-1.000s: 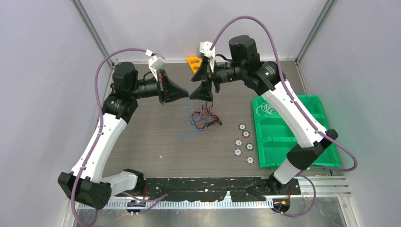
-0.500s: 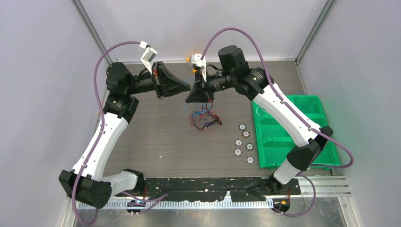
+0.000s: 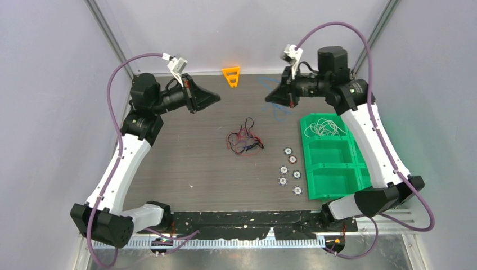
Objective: Untangle the cables
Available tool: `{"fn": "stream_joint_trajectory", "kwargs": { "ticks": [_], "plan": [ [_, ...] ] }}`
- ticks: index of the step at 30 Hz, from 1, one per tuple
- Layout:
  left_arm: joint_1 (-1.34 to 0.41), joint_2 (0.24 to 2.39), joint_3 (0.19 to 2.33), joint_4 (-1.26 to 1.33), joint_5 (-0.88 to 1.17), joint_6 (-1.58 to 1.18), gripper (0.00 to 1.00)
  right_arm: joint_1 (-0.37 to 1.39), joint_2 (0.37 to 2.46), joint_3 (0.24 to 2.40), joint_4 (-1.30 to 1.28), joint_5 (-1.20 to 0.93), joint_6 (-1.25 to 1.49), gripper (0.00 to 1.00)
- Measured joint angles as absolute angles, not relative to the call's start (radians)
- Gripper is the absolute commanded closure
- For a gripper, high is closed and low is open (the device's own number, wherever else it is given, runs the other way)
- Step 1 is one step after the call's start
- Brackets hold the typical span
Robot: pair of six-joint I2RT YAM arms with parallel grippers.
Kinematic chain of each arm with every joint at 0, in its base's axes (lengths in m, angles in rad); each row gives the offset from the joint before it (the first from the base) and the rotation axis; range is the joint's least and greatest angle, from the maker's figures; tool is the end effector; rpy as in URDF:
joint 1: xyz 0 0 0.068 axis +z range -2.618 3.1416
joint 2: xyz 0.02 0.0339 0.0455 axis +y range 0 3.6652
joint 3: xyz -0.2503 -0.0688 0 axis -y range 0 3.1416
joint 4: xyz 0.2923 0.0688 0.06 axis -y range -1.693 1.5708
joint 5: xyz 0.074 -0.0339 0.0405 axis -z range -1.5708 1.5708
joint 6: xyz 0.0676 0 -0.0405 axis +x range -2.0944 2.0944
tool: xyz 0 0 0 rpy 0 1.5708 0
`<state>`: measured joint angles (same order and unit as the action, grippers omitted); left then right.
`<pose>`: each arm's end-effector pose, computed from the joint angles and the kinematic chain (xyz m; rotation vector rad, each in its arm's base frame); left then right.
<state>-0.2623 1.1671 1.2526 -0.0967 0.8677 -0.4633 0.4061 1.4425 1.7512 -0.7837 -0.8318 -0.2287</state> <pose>0.3010 -0.1342 0.4271 0.5570 1.6310 -1.2285 0.3060 0.1860 0.4530 -1.0999 1.6763 0.9563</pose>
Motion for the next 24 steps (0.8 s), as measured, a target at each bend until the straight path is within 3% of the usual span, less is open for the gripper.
{"fn": "stream_joint_trajectory", "kwargs": {
  "ticks": [3,7,11,17,24],
  "plan": [
    [-0.274,1.199,1.253,-0.095,0.848,-0.464,0.98,0.306,1.412,1.752,-0.844,-0.829,-0.229,0.95],
    [-0.310,1.272,1.253,-0.095,0.848,-0.466,0.53,0.209,1.392,1.766,-0.922,-0.830,-0.239,0.95],
    [-0.328,1.311,1.253,-0.092,0.855,-0.483,0.25,0.014,1.395,1.818,-1.037,-0.816,-0.326,0.95],
    [-0.344,1.313,1.253,-0.051,0.880,-0.497,0.10,-0.276,1.482,1.991,-1.256,-0.765,-0.557,0.95],
    [-0.352,1.325,1.253,-0.008,0.883,-0.507,0.07,-0.481,1.692,2.157,-1.408,-0.711,-0.748,0.95]
  ]
}}
